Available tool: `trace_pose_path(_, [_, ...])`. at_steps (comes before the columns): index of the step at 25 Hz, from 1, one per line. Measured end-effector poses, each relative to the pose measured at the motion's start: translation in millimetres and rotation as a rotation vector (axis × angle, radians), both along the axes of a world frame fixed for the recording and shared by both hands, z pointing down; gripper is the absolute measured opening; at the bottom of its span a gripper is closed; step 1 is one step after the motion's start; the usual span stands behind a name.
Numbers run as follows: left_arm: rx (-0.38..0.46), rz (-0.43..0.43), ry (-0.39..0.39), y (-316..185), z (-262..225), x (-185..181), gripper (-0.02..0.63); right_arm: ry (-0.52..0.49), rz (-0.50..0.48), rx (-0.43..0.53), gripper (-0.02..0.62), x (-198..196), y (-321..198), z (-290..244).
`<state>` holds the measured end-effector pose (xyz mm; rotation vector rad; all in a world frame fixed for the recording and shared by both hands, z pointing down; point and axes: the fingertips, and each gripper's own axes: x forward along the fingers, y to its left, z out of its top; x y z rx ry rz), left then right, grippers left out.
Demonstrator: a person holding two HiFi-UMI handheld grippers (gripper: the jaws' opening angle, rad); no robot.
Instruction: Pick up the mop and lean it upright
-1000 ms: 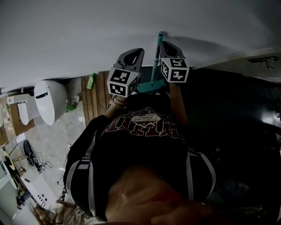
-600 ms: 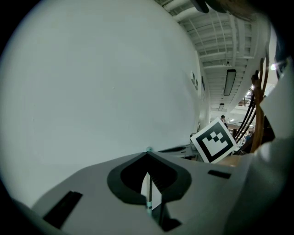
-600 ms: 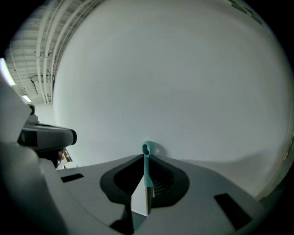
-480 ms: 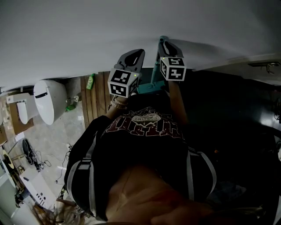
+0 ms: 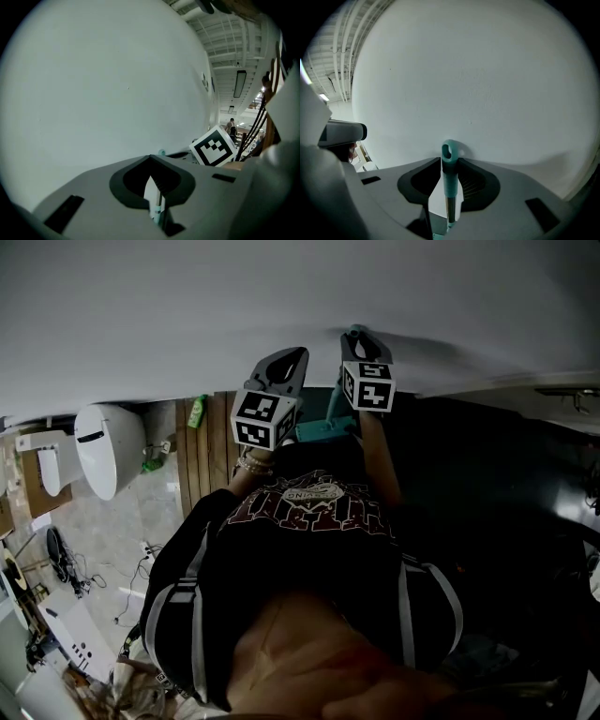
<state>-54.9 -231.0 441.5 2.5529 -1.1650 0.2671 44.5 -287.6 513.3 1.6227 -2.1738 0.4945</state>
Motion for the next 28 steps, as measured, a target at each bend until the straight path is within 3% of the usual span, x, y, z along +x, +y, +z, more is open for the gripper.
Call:
trace_pose_path(13, [-0.006, 0.000, -0.008, 0, 2, -6, 0.040, 0.000, 0.026, 0.029, 0.109, 0, -4, 3])
trace_pose_path(28, [-0.004, 0.004, -0.011, 3, 3, 0, 0.040, -0.007, -0.010, 0.029, 0.109, -4, 10, -2])
